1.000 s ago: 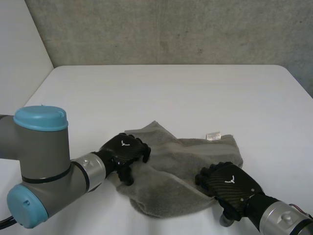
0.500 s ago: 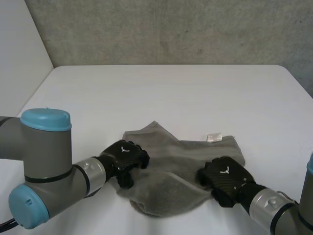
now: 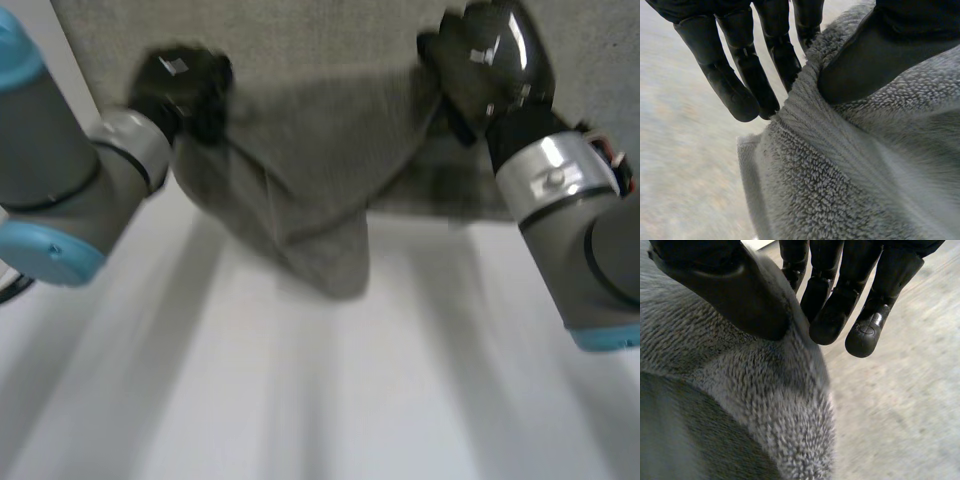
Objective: Fold the towel.
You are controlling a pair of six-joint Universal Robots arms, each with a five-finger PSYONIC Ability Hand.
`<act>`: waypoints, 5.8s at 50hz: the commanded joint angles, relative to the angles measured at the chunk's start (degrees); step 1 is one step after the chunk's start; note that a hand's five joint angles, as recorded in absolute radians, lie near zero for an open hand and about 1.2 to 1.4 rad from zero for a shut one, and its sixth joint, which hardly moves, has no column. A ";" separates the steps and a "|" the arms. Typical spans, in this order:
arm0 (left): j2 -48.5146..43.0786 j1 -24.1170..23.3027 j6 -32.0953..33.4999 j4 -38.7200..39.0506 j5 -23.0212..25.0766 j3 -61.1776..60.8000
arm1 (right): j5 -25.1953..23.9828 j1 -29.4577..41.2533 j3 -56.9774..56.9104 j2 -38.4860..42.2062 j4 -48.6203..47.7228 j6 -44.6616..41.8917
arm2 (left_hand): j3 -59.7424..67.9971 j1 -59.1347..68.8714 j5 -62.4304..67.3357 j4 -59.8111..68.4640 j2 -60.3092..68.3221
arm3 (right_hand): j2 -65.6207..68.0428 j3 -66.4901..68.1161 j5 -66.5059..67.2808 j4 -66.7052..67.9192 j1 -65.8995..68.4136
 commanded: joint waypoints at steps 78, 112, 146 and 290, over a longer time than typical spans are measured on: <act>16.47 7.22 16.78 0.85 8.62 -54.75 | -20.18 -26.35 21.83 4.66 31.17 -11.25 | -56.34 -49.88 -64.43 -54.72 -53.51 | -48.74 -49.12 -49.80 -49.40 -47.58; 12.08 19.54 21.17 10.71 17.68 -58.89 | -20.71 -24.95 22.19 11.25 23.42 -9.24 | -58.19 -51.73 -66.28 -56.57 -55.36 | -47.73 -48.11 -48.79 -48.39 -46.57; 8.56 19.45 21.26 13.17 17.76 -56.17 | -17.90 -17.57 16.13 15.74 20.61 -5.37 | -57.02 -50.55 -65.10 -55.39 -54.18 | -13.48 -13.86 -14.54 -14.14 -12.33; 17.53 18.31 17.31 7.20 22.77 -48.08 | -13.06 -15.98 9.27 1.76 25.26 6.58 | -8.59 -2.13 -16.68 -6.97 -5.76 | -4.16 -4.54 -5.22 -4.82 -3.01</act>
